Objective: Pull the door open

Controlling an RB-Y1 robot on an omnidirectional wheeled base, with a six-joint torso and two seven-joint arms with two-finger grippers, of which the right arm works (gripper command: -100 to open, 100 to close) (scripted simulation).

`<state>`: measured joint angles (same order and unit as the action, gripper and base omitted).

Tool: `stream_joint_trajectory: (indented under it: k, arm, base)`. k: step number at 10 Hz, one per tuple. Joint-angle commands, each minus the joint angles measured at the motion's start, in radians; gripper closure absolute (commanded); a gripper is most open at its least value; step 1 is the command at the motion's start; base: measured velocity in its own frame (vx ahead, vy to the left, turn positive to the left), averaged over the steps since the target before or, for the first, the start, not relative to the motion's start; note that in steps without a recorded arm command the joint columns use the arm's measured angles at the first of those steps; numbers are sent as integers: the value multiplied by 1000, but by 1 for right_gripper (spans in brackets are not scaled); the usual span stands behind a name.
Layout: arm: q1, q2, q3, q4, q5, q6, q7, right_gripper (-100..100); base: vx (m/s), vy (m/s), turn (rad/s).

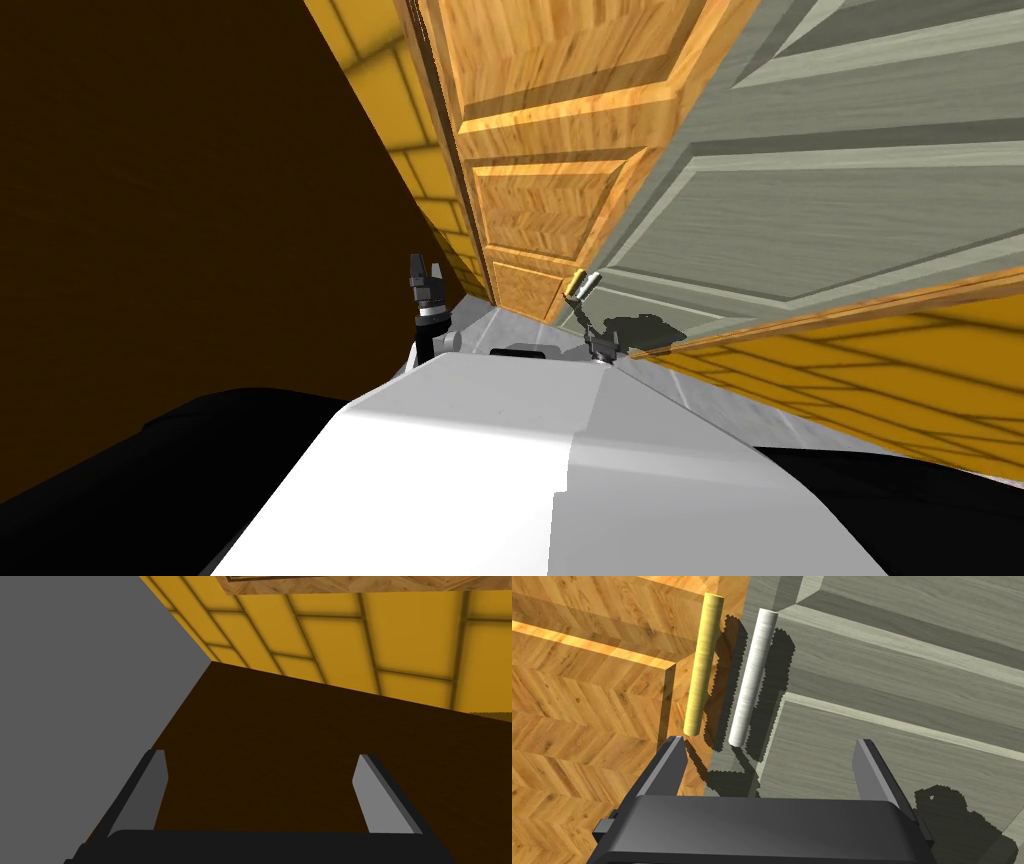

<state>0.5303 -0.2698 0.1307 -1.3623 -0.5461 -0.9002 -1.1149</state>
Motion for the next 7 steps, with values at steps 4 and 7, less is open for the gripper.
stream_joint_trajectory:
  k: [4,7]
  arm:
    - [-2,-15,13,70,-35,-21,-92,-100]
    - [-3,-25,21,114,-54,-36,-146,-100]
  base:
    - [104,-15,43]
    - [90,-12,38]
